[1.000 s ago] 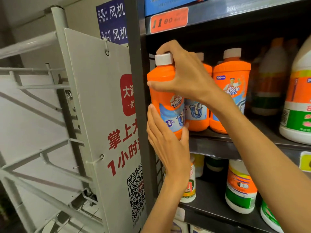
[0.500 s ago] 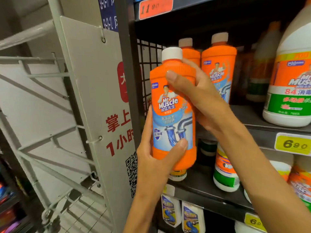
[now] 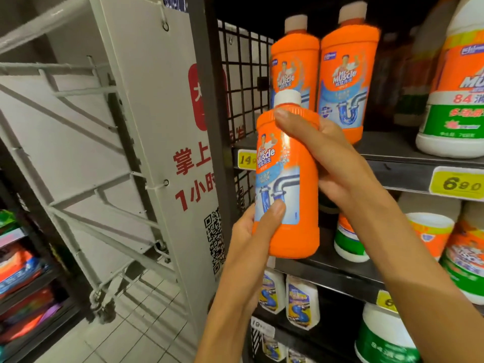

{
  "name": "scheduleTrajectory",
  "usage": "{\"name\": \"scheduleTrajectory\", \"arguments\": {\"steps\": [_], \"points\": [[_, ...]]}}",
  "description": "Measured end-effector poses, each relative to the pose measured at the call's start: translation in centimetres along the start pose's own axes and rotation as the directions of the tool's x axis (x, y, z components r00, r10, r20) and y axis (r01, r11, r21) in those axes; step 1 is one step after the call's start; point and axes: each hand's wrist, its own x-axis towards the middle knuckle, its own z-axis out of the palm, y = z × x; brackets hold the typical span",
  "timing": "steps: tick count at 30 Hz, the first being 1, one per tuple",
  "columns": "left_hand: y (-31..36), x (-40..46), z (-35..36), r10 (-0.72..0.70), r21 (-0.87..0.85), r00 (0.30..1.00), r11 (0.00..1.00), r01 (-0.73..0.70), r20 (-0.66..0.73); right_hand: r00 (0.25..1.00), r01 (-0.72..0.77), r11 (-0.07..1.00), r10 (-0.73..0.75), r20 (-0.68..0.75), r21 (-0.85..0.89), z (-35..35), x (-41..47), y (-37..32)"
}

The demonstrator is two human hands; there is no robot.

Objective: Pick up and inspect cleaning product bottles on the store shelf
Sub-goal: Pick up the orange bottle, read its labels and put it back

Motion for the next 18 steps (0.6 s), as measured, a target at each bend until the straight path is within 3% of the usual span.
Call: {"name": "scheduleTrajectory", "arguments": {"steps": [2, 5, 7, 9, 11, 14, 16, 18], "points": [[0.1, -0.1, -0.6, -0.03, -0.157, 0.999, 0.987, 0.036, 0.043, 0.998, -0.046, 0.992, 0.042, 0.04, 0.118, 0.1, 0.7, 0.1], [0.3, -0.3, -1.9, -0.069, -0.462, 0.968, 0.869, 0.178, 0.242, 0.989, -0.1, 0.972, 0.073, 0.13, 0.215, 0.0, 0.9, 1.1], [0.4, -0.5, -2.0, -0.074, -0.515, 0.918, 0.809, 0.283, 0.389, 0.971, -0.186, 0.946, 0.136, 0.197, 0.264, 0.1, 0.6, 2.3], [0.0, -0.5, -2.2, -0.098, -0.485, 0.906, 0.818, 0.309, 0.413, 0.948, -0.24, 0.914, 0.148, 0.282, 0.328, 0.4, 0.3, 3.0], [-0.3, -0.2, -3.1, -0.132, -0.403, 0.926, 0.871, 0.279, 0.355, 0.957, -0.182, 0.929, 0.093, 0.275, 0.321, 0.6, 0.2, 3.0], [0.1, 0.2, -4.5, -0.089, -0.109, 0.971, 0.987, 0.116, 0.221, 0.993, -0.022, 0.993, 0.007, 0.121, 0.117, 0.7, 0.4, 2.3], [0.5, 0.3, -4.4, -0.067, 0.068, 0.981, 0.996, 0.056, 0.183, 0.998, 0.032, 0.998, -0.029, 0.061, -0.048, 1.3, 0.5, 2.2], [0.2, 0.6, -4.2, -0.062, 0.108, 0.989, 0.993, 0.048, 0.133, 0.999, 0.042, 0.99, -0.041, 0.012, -0.136, 2.0, 0.5, 2.3]]}}
